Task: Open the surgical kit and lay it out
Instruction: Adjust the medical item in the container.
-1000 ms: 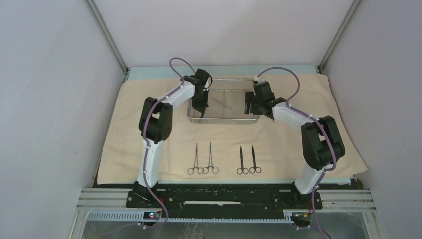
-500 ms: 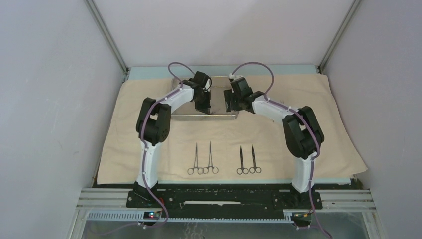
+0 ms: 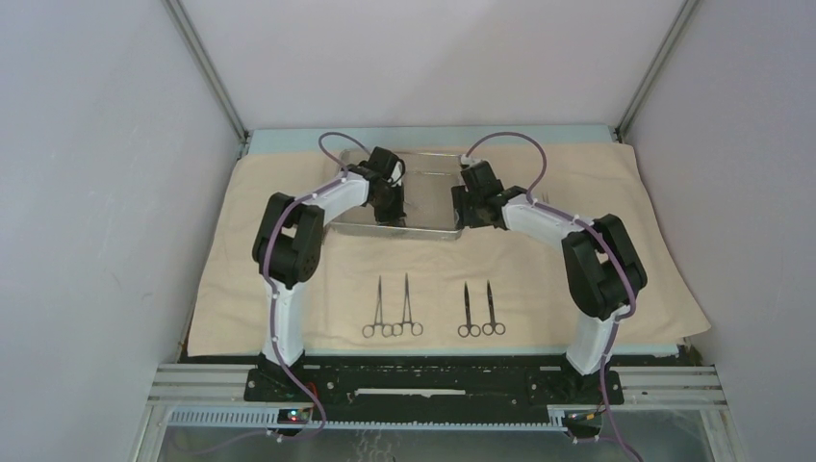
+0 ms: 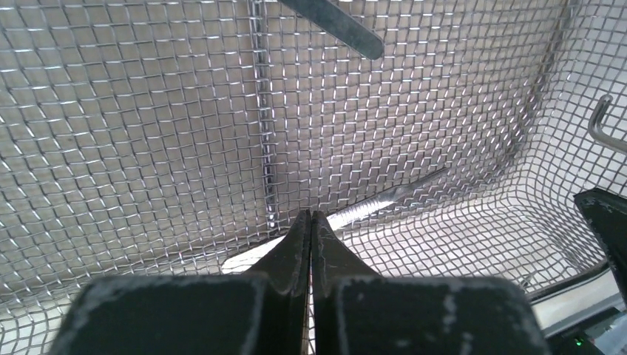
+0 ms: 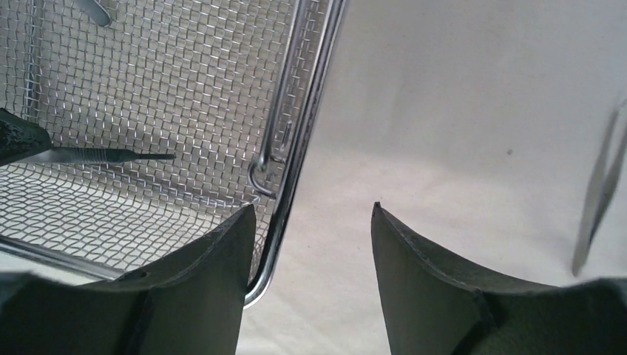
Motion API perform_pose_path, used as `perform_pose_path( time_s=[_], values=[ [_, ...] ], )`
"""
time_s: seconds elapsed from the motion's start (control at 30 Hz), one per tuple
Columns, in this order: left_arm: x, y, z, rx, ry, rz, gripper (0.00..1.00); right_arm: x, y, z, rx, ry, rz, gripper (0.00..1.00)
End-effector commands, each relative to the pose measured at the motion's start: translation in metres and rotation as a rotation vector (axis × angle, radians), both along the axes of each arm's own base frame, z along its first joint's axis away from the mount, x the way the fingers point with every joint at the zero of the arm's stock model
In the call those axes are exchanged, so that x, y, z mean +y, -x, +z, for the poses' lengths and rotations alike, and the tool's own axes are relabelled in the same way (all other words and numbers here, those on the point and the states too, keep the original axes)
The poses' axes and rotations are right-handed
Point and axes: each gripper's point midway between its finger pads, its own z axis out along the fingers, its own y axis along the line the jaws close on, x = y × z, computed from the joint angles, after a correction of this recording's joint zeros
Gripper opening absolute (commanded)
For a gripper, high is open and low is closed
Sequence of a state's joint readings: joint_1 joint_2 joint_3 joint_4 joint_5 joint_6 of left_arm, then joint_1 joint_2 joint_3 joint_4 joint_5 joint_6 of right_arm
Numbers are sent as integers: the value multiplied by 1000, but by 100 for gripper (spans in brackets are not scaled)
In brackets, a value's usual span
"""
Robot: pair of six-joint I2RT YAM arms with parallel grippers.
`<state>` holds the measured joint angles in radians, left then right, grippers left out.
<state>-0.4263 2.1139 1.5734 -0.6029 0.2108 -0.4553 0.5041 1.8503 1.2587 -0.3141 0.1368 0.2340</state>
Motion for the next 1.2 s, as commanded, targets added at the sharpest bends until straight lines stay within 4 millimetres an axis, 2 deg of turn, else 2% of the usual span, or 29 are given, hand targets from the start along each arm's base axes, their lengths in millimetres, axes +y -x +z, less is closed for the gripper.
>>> perform_pose_path(
  time_s=[0.0, 0.17, 0.33, 0.43, 0.57, 0.77, 0.87, 0.93, 1.0, 1.07, 1.13, 1.17],
  values=[
    [-24, 5, 32, -61, 79, -28, 0, -28, 4, 19, -14, 19, -94, 67],
    [-39, 9, 39, -66, 102, -45, 0, -45, 1, 17, 3, 25, -150, 67],
    [-45, 15, 46, -73, 116, -53, 0, -65, 4, 10, 32, 53, -212, 66],
    [-48, 18, 50, -77, 124, -58, 0, -67, 9, 15, 20, 37, -217, 66],
    [-46, 20, 58, -98, 122, -53, 0, -64, 8, 30, -27, 28, -197, 66],
    [-19, 13, 70, -156, 35, 18, 3, -27, -9, 92, -274, 6, -80, 70],
    [-3, 6, 82, -193, 29, 71, 11, -8, -24, 110, -371, -8, -35, 73],
    [10, 0, 88, -208, 21, 114, 19, 13, -39, 113, -404, -33, 54, 73],
    [24, -5, 90, -210, 20, 166, 25, 33, -51, 101, -383, -23, 138, 73],
    [33, -9, 93, -209, 42, 202, 28, 50, -64, 87, -333, -17, 188, 71],
    [40, -14, 93, -214, 45, 242, 33, 71, -73, 74, -264, -32, 260, 61],
    [41, -16, 92, -216, 48, 253, 35, 80, -78, 57, -223, -19, 304, 55]
  ],
)
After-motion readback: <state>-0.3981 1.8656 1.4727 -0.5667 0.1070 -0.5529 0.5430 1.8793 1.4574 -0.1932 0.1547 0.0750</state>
